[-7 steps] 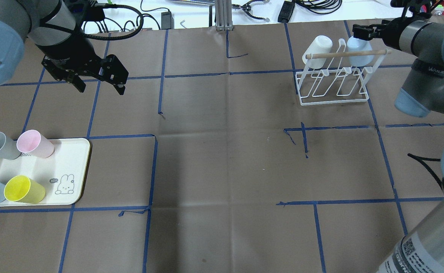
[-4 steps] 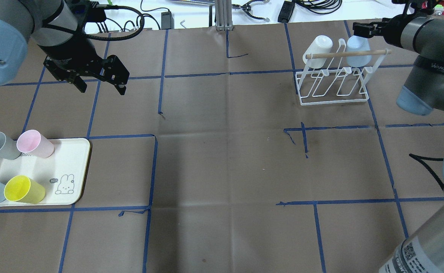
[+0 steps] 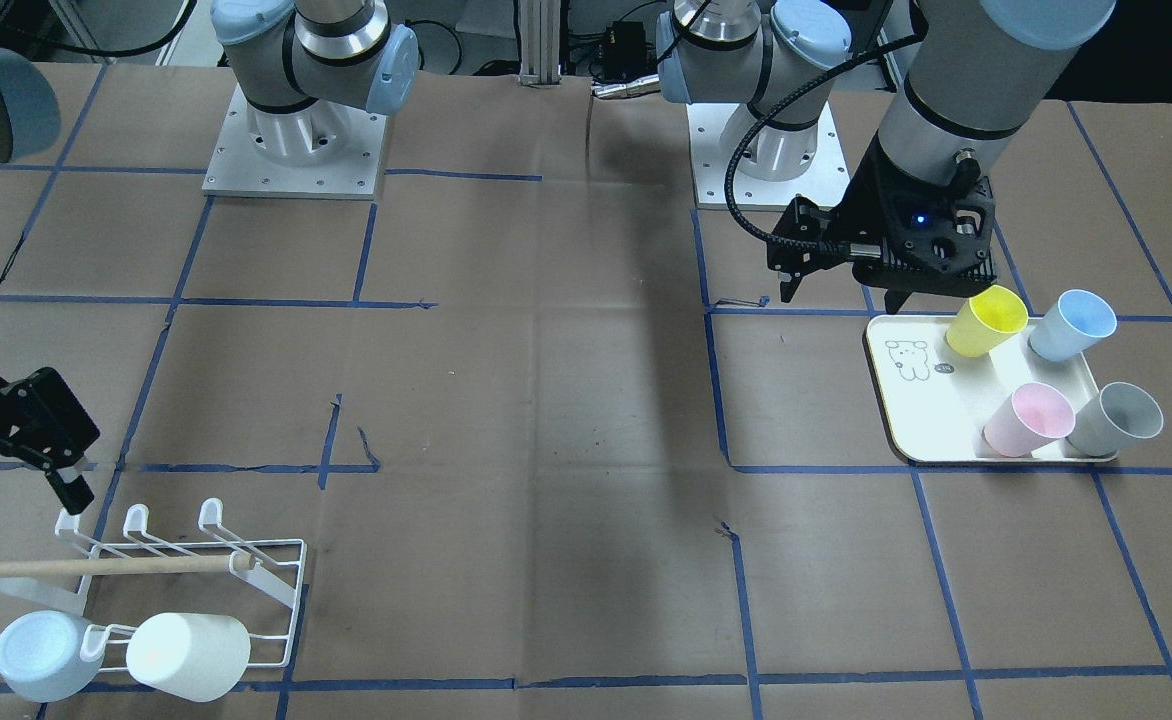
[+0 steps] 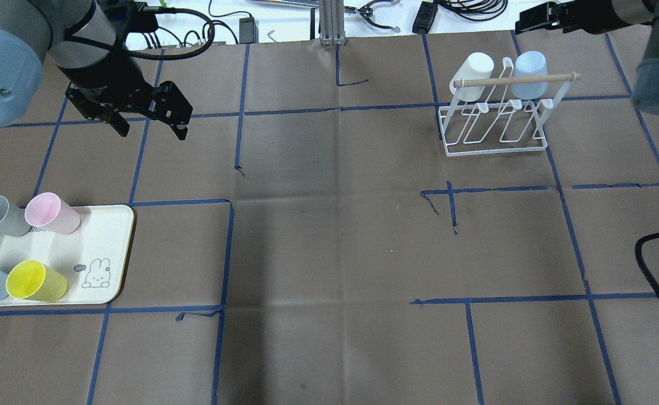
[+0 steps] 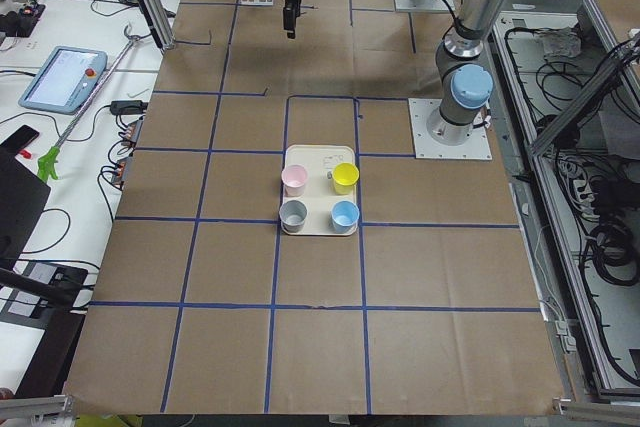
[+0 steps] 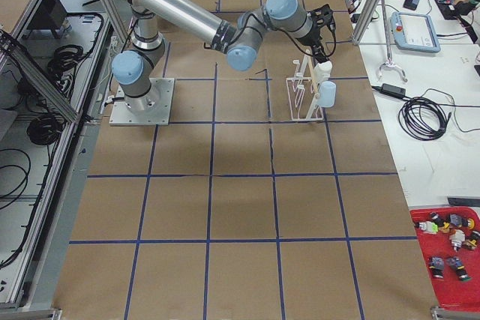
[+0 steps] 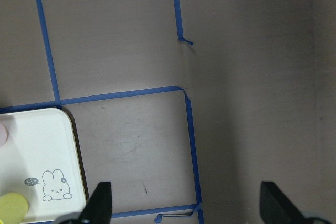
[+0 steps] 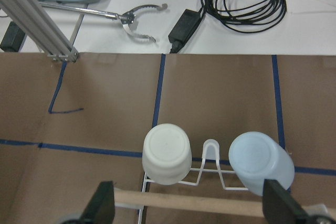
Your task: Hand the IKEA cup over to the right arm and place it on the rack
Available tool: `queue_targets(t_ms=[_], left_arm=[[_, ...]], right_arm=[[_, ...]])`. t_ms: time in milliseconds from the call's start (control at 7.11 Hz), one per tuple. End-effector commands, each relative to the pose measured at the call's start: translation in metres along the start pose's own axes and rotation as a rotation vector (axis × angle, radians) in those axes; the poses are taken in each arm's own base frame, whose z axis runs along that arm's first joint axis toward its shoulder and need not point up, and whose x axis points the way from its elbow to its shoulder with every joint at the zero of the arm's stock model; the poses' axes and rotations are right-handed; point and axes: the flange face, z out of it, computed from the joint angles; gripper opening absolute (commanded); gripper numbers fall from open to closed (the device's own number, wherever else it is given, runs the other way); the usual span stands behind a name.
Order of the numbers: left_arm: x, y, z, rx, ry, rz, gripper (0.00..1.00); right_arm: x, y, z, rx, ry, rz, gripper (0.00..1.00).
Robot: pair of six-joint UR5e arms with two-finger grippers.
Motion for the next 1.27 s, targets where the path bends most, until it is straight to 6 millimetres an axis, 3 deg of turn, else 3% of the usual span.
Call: queue_targets(t_ms=[0,141,281,422,563,985,1125], left_arm=[[0.000,-0.001,0.000,0.000,0.000,0.000,0.99],[0.000,-0.001,0.000,0.001,0.000,0.000,0.99],[0.000,0.000,-0.001,0.003,0.001,0.000,0.99],[0.000,-0.002,0.000,0.000,0.000,0.000,0.99],[0.000,-0.001,-0.001,0.003,0.001,0.000,0.99],[0.000,-0.002,0.000,0.000,0.002,-0.002,0.99],[0.000,-0.002,0.000,0.002,0.001,-0.002,0.99]], right_arm=[[-0.053,0.018,-0.026,-0.233,-0.003,0.026,1.00],[-0.076,0.032,-0.053,-0.292,0.065,0.104,1.00],[-0.113,0.049,-0.075,-0.347,0.081,0.120,1.00],[-0.151,0.069,-0.091,-0.405,0.073,0.130,1.00],[-0.172,0.082,-0.098,-0.443,0.112,0.132,1.00],[-0.208,0.108,-0.103,-0.456,0.140,0.075,1.00],[-0.207,0.116,-0.098,-0.459,0.141,0.072,1.00]])
